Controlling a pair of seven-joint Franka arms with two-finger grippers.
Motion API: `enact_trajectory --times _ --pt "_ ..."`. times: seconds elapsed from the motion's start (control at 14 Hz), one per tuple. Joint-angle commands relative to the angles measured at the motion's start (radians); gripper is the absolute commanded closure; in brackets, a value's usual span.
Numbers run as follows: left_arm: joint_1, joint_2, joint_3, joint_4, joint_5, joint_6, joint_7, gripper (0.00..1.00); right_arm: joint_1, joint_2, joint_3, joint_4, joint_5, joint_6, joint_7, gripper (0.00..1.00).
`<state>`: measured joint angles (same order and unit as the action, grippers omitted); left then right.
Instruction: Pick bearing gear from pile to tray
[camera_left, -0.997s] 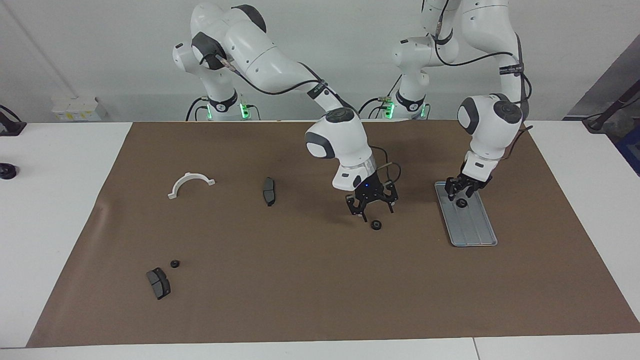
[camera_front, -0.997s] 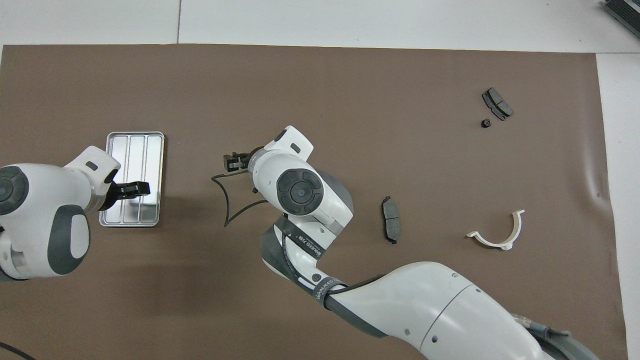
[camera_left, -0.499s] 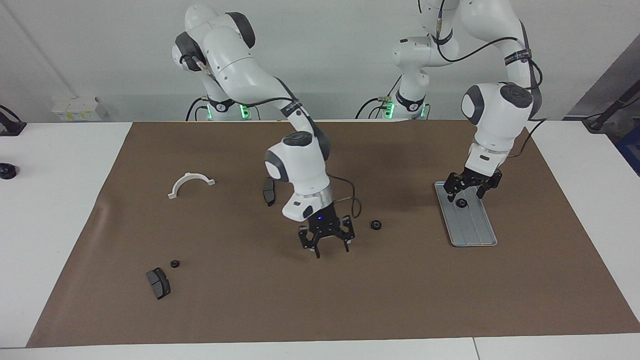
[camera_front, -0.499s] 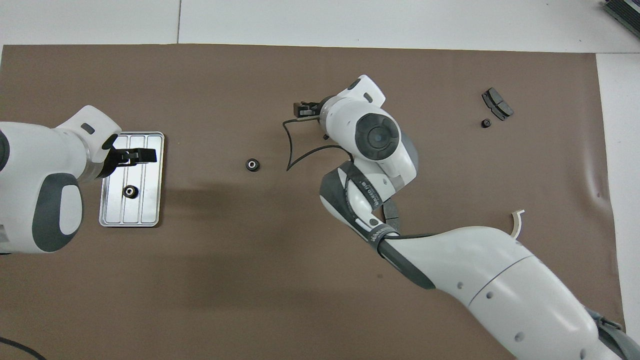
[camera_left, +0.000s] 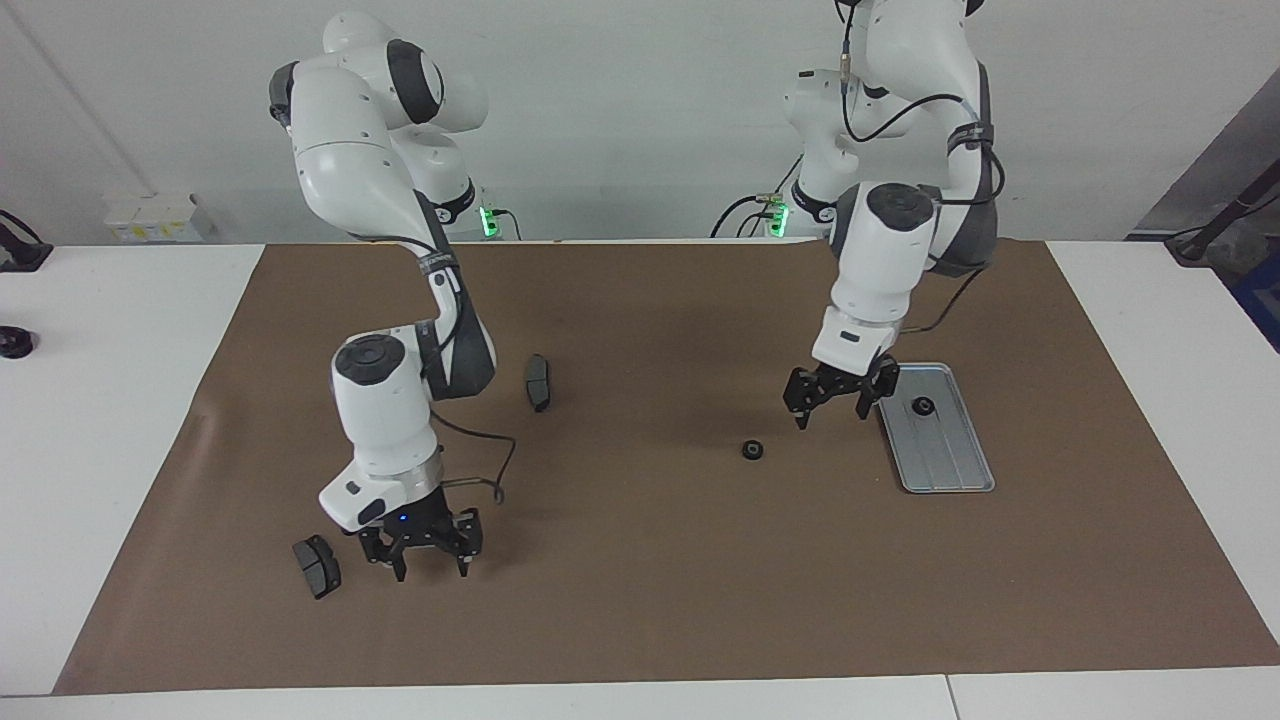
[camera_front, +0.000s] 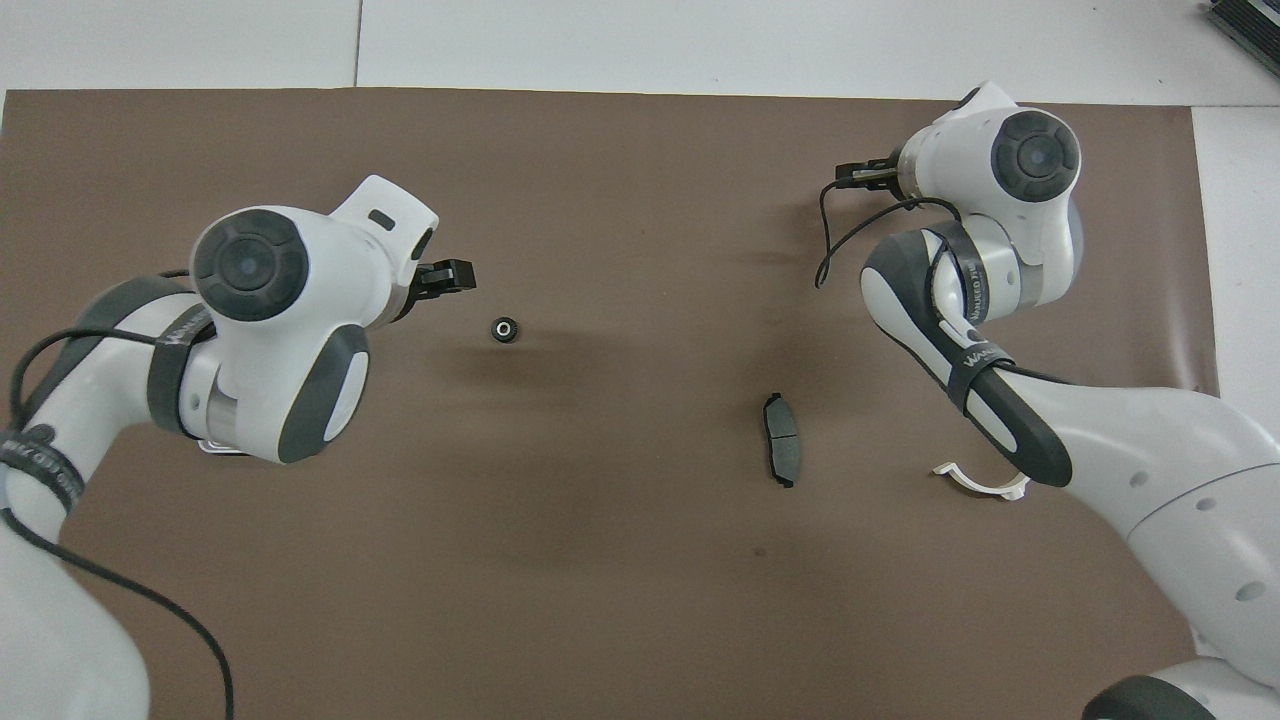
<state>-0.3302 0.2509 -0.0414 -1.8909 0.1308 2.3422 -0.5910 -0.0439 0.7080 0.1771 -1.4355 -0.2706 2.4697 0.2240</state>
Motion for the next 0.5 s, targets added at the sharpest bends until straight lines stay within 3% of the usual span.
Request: enact_trajectory --times 0.0,0.28,0.36,0.43 --pt "-0.069 0.155 0.017 0.128 0.079 0.011 -0.162 0.0 -0.034 -0.019 0.01 0.0 -0.025 -0.083 -0.018 0.18" --pt "-0.095 0.18 0.015 0.06 0.082 0.06 -0.274 0.0 -0.091 -0.022 -0.011 -0.008 -0.041 -0.118 -0.037 0.23" --pt "-0.11 0.173 0.015 0.031 0.082 0.074 -0.327 0.05 -0.106 -0.027 -0.011 -0.014 -0.041 -0.133 -0.047 0.23" --pt "-0.115 0.171 0.015 0.024 0.082 0.077 -0.37 0.17 -0.123 -0.033 -0.01 -0.016 -0.039 -0.158 -0.057 0.25"
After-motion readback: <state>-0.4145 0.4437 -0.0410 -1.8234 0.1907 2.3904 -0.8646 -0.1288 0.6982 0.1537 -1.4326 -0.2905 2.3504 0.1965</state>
